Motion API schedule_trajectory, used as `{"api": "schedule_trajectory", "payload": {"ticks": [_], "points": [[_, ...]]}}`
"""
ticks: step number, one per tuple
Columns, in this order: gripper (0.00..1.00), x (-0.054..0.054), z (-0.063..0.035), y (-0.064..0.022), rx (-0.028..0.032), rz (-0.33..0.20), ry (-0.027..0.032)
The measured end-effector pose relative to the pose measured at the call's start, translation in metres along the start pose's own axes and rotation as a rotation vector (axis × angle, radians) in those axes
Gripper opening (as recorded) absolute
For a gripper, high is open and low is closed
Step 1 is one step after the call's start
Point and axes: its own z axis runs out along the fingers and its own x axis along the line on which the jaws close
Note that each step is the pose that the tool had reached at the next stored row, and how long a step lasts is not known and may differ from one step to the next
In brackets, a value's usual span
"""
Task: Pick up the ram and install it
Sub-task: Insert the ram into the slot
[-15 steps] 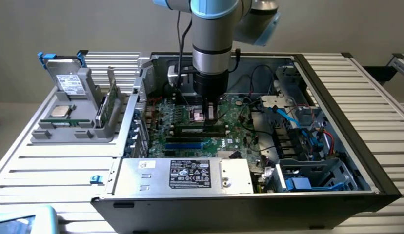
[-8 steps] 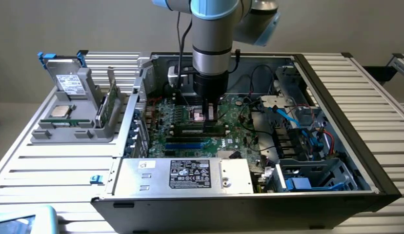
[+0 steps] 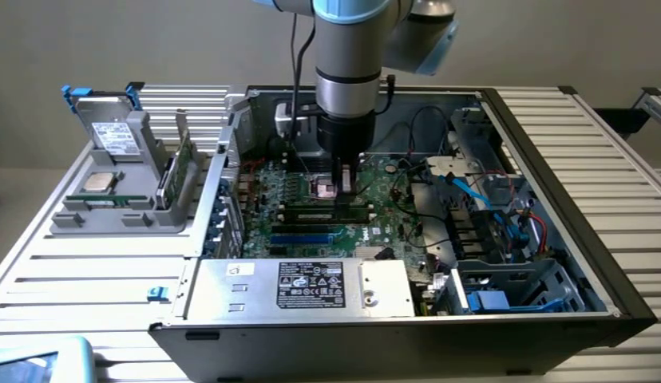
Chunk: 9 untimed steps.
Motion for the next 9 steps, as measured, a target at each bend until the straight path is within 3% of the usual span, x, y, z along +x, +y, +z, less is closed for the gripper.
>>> {"api": "schedule_trajectory", "payload": {"ticks": [5, 9], "points": [[0.22, 0.001, -0.018, -0.0067, -0.0011, 0.0, 0.0], [0.22, 0.002, -0.0327, -0.0137, -0.0064, 0.0, 0.0004]]}}
